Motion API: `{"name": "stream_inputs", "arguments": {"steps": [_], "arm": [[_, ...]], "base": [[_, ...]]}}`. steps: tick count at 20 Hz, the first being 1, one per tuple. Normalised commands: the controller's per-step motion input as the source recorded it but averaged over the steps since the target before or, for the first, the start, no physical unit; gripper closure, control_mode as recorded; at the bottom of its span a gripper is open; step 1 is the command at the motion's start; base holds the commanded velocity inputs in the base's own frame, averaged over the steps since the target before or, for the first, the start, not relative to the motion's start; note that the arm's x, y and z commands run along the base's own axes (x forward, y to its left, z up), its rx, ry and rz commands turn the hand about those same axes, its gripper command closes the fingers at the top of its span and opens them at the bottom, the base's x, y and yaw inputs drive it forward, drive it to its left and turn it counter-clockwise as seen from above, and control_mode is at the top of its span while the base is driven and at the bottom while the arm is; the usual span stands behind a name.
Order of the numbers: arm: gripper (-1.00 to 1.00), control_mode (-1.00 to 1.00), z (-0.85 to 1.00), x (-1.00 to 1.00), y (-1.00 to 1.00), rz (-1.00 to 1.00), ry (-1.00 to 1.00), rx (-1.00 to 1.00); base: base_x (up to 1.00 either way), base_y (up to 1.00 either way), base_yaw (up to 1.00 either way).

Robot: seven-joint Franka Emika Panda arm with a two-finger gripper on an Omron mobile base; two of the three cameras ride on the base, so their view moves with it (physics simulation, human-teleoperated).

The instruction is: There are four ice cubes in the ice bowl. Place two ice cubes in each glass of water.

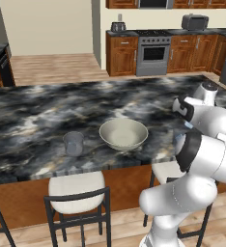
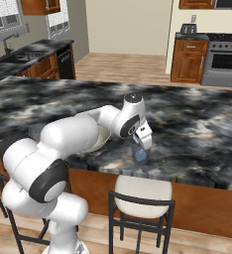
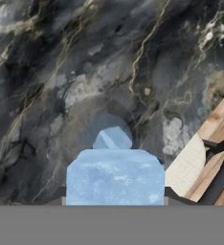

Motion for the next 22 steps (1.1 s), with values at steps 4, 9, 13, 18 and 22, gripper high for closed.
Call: {"name": "stream_inputs", "arguments": {"steps": [4,9,13,18,22], "arm": [[1.00,-1.00,-0.17,0.06,0.00,0.01,0.00,0.00],[1.00,-1.00,-0.14,0.03,0.00,0.01,0.00,0.00],[1.00,-1.00,-0.10,0.01,0.00,0.01,0.00,0.00],[1.00,-1.00,-0.10,0.05,0.00,0.01,0.00,0.00],[1.00,-1.00,-0.09,0.07,0.00,0.01,0.00,0.00]], "base": [[0.00,0.00,0.00],[0.00,0.00,0.00],[0.00,0.00,0.00],[0.00,0.00,0.00],[0.00,0.00,0.00]]}}
